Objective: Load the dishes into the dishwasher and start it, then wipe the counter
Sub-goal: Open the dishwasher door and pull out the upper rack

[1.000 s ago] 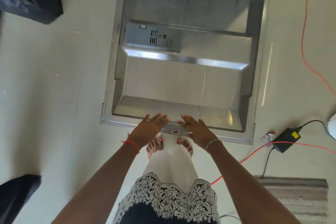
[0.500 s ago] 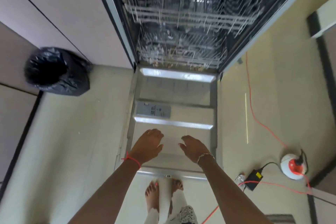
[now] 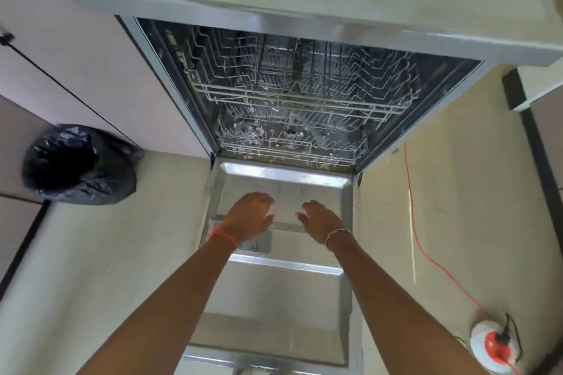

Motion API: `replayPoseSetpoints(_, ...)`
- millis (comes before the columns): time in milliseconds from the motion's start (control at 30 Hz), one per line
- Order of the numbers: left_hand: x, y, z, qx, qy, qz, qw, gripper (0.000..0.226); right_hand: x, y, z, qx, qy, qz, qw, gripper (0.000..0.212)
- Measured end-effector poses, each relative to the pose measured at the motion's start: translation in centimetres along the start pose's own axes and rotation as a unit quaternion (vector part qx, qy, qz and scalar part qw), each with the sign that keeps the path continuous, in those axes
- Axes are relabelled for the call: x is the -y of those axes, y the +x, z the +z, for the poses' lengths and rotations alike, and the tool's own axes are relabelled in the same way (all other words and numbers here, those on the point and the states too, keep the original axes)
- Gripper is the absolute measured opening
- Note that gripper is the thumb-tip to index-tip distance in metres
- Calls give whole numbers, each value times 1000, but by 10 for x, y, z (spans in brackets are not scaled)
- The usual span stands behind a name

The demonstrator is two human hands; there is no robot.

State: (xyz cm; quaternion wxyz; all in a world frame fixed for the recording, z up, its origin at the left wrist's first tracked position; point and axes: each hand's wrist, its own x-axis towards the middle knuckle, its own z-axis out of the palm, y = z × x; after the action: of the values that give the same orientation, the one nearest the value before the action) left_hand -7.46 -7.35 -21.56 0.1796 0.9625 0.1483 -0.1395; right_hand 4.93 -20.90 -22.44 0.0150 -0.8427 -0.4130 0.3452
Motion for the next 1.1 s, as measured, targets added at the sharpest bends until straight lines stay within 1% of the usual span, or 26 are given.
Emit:
replayPoseSetpoints(67,12,30,2,26,-11,-18,999,45,-9,28,-6,-13,4,-9,1000,39)
replayPoseSetpoints(167,36,72,13,12,-22,-33,999,49,-25,72,-7,-41,4,-19,999,35)
replayPoseSetpoints(233,52,94,23,13,-28,-39,999,52,-35,99,-5,-42,1,-25,999,35)
replayPoseSetpoints(300,75,122,37,17,-3,-36,999,57,-45,140,-1,-45,-7,-29,999,37)
replayPoseSetpoints(333,82,130,38,24,19,-21,999,61,-48,152,-6,-51,-10,-26,998,38)
replayPoseSetpoints(400,95,149,39,31,57,-4,998,68,-50,179,-16,-85,-2,-17,996,40)
replayPoseSetpoints(467,110,175,45,17,61,-4,998,74,-51,211,-22,-115,-5,-28,993,43)
replayPoseSetpoints(567,123,202,49,8,61,-3,998,78,-54,244,-19,-109,-18,-44,993,48)
replayPoseSetpoints(667,123,223,48,14,62,-1,998,76,-61,266,-9,-108,-28,-43,993,53)
replayPoseSetpoints(800,119,237,58,14,27,-9,1000,66,-64,275,2,-127,-57,-19,990,49)
replayPoseSetpoints(933,116,238,66,-52,-71,-23,996,45,-61,276,9,-122,-29,-18,992,48)
replayPoseSetpoints(1000,113,234,70,-84,-87,-40,992,39,-62,270,14,-117,-23,-17,993,48)
replayPoseSetpoints(1067,110,225,77,-113,-85,-63,988,39,-61,257,20,-119,-40,-26,992,48)
replayPoseSetpoints(1100,107,218,81,-115,-77,-77,987,39,-60,248,25,-114,-45,-26,992,47)
